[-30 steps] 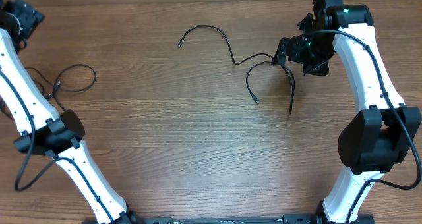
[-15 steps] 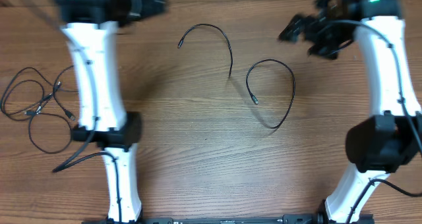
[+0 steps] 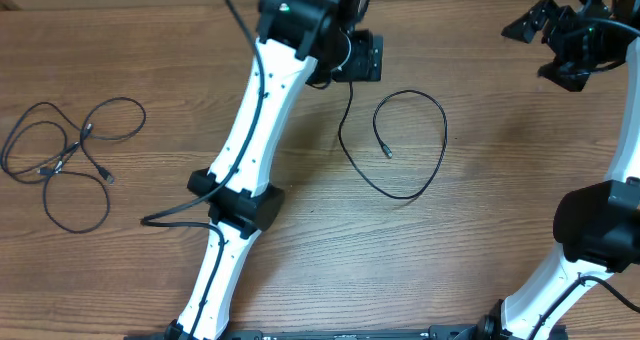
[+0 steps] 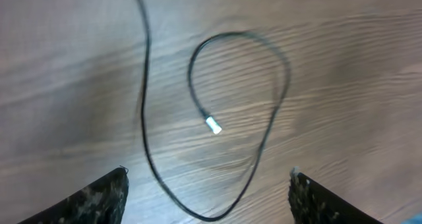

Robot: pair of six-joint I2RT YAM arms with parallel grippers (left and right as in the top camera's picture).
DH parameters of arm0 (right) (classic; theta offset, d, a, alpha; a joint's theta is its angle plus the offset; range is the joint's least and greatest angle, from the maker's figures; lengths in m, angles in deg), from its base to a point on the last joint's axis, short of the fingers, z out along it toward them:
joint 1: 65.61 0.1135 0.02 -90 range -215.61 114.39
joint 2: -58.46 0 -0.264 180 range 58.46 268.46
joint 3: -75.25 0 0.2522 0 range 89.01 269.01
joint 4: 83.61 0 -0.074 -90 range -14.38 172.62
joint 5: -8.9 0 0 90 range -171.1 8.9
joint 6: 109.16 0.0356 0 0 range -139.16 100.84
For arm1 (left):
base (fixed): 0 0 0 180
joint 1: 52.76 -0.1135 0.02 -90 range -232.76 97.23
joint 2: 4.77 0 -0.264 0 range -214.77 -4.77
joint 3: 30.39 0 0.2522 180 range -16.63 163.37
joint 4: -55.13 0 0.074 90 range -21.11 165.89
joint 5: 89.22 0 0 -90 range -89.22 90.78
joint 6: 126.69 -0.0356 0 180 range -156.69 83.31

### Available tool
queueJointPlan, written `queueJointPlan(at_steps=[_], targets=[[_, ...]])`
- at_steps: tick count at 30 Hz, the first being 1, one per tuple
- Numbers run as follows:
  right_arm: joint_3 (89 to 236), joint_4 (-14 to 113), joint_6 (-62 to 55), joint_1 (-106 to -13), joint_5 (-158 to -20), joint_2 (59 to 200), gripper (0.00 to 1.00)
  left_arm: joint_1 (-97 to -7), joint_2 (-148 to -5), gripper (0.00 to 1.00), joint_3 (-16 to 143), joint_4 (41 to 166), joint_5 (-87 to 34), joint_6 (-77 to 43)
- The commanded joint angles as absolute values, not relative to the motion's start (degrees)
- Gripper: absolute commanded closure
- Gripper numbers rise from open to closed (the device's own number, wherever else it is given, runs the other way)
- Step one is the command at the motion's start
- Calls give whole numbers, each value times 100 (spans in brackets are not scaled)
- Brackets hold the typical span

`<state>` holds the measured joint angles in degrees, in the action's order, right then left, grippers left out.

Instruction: Untangle cables

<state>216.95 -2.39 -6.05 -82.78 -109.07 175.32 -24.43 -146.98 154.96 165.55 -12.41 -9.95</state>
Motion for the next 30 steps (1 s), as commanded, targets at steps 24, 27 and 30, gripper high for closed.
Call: queueJointPlan(at_steps=[24,27,30], targets=[[21763,-488,-898,-8294,-10404,17501,0,-2117,-14757,11,13278,16572,-350,-604],[21763,-486,-898,-8294,-10404,17501,0,-2362,-14757,12,13101,16570,-771,-599],[21763,-464,-898,-8294,-10406,17501,0,-2307,-14759,12,12834,16570,-767,-601]])
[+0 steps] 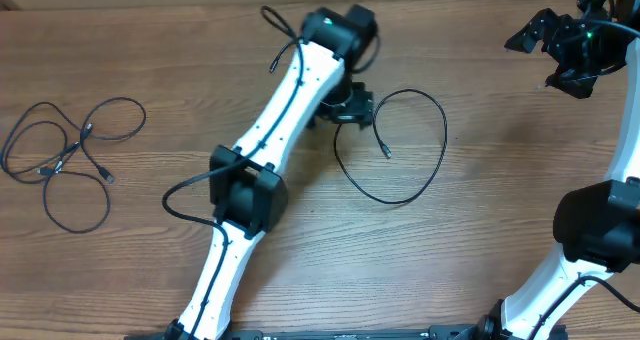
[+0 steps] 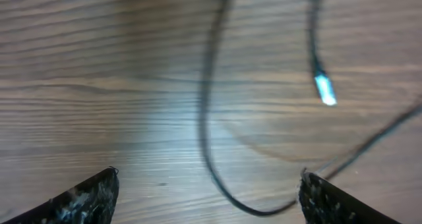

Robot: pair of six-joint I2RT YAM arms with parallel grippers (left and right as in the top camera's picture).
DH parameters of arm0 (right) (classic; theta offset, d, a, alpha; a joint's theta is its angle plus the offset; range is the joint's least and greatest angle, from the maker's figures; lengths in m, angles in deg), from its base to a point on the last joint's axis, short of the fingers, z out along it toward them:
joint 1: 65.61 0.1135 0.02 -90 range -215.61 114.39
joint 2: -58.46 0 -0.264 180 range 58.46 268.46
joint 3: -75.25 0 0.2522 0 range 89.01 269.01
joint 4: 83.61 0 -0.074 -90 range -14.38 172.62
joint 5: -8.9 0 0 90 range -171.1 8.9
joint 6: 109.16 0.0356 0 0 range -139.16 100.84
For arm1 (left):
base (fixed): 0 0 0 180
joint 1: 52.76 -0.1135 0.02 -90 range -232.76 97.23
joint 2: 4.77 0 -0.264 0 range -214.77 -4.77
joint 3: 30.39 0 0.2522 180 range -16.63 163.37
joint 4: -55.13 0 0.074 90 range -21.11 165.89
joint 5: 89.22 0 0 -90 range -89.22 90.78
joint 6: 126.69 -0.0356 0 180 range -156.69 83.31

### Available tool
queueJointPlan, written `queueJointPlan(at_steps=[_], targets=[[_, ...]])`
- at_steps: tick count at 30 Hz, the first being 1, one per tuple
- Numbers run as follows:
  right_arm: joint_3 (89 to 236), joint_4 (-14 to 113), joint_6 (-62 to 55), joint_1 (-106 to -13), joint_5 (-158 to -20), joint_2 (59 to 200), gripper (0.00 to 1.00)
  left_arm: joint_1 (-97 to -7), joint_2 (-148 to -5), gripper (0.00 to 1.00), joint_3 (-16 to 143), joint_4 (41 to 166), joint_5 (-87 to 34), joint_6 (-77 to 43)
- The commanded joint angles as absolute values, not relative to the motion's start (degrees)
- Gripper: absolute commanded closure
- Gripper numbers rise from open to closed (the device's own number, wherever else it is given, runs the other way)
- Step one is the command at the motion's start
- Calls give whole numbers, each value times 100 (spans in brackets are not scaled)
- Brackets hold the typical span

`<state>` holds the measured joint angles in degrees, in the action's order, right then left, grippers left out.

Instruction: Untangle cables

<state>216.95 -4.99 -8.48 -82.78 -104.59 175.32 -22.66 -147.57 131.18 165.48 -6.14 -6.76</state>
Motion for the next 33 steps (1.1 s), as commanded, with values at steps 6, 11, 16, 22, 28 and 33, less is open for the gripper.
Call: queueJointPlan(at_steps=[6,11,16,22,28,33], targets=[[21763,-497,-898,-8294,-10406,17501,0,-2124,-14759,18,11993,16242,-621,-586],[21763,-499,-898,-8294,-10406,17501,0,-2124,-14759,33,11249,15447,-1261,-645],[21763,-512,-898,-8294,-10404,17501,0,-2124,-14757,89,11094,15128,-1211,-645],[21761,-514,-918,-8294,-10356,17542,0,-2316,-14698,95,11558,15261,-996,-658],[21761,-514,-920,-8287,-10358,17604,0,-2585,-14167,96,12978,15667,-800,-842],[21761,-514,-920,-8228,-10361,17680,0,-2635,-13433,96,13748,15740,-638,-1056]])
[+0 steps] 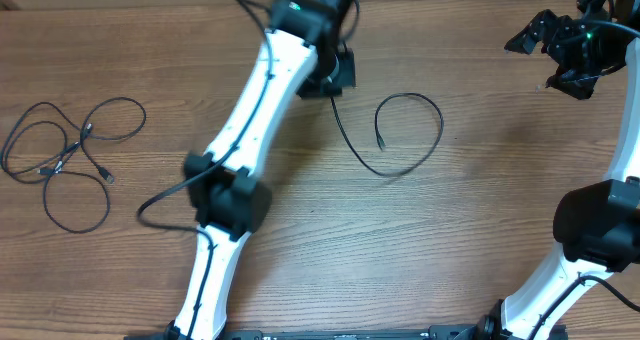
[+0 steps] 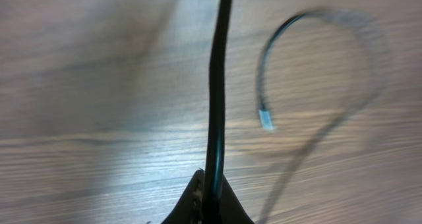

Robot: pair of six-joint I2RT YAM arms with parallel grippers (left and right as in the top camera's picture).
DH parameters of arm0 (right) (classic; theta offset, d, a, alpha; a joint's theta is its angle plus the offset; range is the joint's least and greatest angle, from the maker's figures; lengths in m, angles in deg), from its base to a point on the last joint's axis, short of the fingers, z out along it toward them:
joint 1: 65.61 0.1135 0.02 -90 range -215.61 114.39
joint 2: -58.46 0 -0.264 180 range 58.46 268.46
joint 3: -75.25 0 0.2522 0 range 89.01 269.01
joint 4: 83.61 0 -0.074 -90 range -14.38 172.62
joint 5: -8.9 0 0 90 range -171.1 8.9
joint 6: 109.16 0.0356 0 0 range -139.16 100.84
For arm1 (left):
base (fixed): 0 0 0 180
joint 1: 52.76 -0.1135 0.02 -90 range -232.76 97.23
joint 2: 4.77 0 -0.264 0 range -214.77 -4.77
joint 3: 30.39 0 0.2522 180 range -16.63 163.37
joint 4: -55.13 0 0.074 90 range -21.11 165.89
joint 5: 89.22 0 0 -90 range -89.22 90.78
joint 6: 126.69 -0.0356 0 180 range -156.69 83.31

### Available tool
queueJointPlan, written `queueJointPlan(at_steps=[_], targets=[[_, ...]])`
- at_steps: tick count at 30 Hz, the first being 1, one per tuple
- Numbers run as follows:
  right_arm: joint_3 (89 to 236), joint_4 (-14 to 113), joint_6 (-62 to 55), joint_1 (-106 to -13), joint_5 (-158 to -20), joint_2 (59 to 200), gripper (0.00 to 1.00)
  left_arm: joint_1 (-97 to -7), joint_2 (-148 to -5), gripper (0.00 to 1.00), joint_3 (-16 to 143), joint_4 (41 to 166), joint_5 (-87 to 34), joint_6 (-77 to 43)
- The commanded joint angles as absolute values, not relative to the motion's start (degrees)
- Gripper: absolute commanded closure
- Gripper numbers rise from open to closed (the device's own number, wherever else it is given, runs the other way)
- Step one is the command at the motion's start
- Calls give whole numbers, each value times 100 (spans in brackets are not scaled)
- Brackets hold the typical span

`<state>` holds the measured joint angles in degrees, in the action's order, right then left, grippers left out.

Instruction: Untangle cables

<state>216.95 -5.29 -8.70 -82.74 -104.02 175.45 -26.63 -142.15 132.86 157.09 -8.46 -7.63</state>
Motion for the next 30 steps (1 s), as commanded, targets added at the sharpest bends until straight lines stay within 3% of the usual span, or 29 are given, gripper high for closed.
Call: queueJointPlan(at_steps=[1,7,11,20,24,30], targets=[[21761,-514,-922,-8191,-10361,17695,0,-2635,-13214,96,13759,15737,-498,-1056],[21761,-510,-1071,-7950,-10245,17722,0,-2777,-12265,95,13763,15624,-9,-1089],[21761,-508,-1069,-7824,-10146,17722,0,-3387,-11544,96,13763,15276,55,-1148],[21761,-499,-1071,-7598,-10087,17722,0,-6364,-10801,95,13761,14760,99,-1132],[21761,-510,-1069,-7553,-9969,17722,0,-7756,-11057,96,13761,14590,147,-433],[21761,-575,-1069,-7553,-9969,17722,0,-8679,-11365,96,13754,14704,595,443]])
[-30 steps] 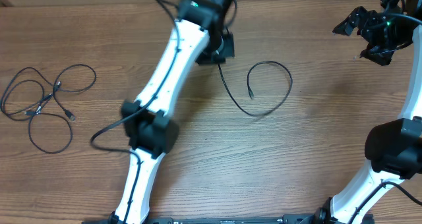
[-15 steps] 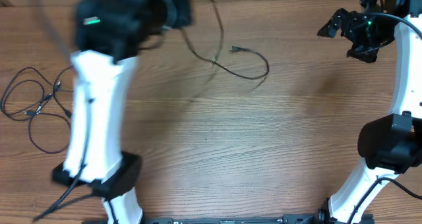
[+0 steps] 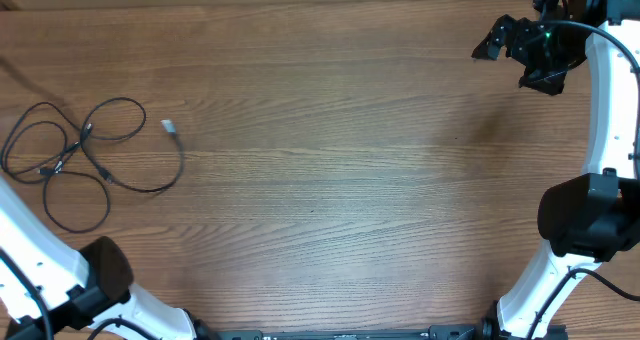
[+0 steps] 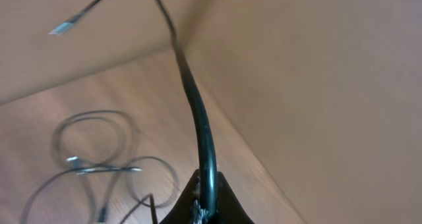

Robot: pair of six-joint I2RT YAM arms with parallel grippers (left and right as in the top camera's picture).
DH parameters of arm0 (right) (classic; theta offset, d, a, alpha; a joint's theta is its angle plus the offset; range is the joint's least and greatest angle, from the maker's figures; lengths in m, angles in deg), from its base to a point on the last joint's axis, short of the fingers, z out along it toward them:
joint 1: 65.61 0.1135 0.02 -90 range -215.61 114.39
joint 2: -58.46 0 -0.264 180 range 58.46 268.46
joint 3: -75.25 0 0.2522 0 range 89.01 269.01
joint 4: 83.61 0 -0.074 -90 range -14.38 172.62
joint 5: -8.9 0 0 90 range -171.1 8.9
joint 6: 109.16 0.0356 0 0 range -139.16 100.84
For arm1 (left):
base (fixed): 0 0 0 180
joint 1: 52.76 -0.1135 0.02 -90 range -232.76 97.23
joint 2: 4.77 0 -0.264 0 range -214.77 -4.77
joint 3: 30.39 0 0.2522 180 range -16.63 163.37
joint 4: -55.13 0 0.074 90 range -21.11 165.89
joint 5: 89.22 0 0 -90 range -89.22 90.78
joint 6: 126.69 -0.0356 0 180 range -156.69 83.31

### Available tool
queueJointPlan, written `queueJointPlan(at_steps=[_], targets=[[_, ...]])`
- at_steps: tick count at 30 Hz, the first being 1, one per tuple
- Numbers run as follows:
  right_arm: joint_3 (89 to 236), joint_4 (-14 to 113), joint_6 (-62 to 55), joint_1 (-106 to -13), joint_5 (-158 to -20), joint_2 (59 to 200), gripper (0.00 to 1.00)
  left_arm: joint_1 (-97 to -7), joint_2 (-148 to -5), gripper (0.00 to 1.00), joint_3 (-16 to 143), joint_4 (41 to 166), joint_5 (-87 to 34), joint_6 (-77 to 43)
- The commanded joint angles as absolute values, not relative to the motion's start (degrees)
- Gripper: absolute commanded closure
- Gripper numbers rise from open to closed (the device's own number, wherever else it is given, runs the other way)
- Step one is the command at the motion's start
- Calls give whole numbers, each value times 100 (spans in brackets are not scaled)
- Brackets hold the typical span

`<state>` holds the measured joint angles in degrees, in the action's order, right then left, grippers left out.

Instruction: Untangle cables

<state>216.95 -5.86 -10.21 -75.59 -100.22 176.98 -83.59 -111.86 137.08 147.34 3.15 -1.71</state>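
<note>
My left gripper (image 4: 206, 207) is shut on a single black cable (image 4: 200, 128), which rises from the jaws and ends in a pale plug (image 4: 62, 28). In the overhead view this gripper is off the left edge. Only the cable's loose end with its white plug (image 3: 168, 128) shows, curving beside the tangle of black cables (image 3: 60, 160) at the table's left. That tangle (image 4: 92, 161) lies below the held cable in the left wrist view. High at the far right, my right gripper (image 3: 503, 65) hangs open, holding nothing.
The wooden table (image 3: 350, 180) fills the overhead view. A lower joint of the left arm (image 3: 100, 270) sits at the bottom left, and the right arm (image 3: 590, 220) stands along the right edge. A plain tan wall (image 4: 316, 85) fills the right of the left wrist view.
My left gripper, shut on the cable at the table's top middle, is now off the left edge. The cable has gone from the centre to beside the tangle. The right gripper sits slightly further left.
First my left gripper was open above the single looped cable at the table's centre. Then it was open low over that cable. Then it was shut on the cable at the top middle. Now the cable is at the left, next to the tangle.
</note>
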Motion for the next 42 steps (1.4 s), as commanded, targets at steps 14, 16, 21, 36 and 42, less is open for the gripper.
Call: queueJointPlan(at_steps=[14,16,21,36,42], targets=[[21761,-628,-1066,-7548,-9976,17722,0,-8720,-12561,96,13737,15580,914,-505],[21761,-626,-1066,-7539,-9976,17722,0,-8718,-12808,95,13732,15674,894,-656],[21761,-621,-1069,-7531,-9928,17722,0,-8646,-13347,0,13735,15720,453,-1117],[21761,-619,-1071,-7531,-9908,17722,0,-7006,-13140,10,13221,16570,-686,-2745],[21761,-621,-1097,-7531,-9910,17722,0,-6423,-13140,16,12060,16450,-28,-2120]])
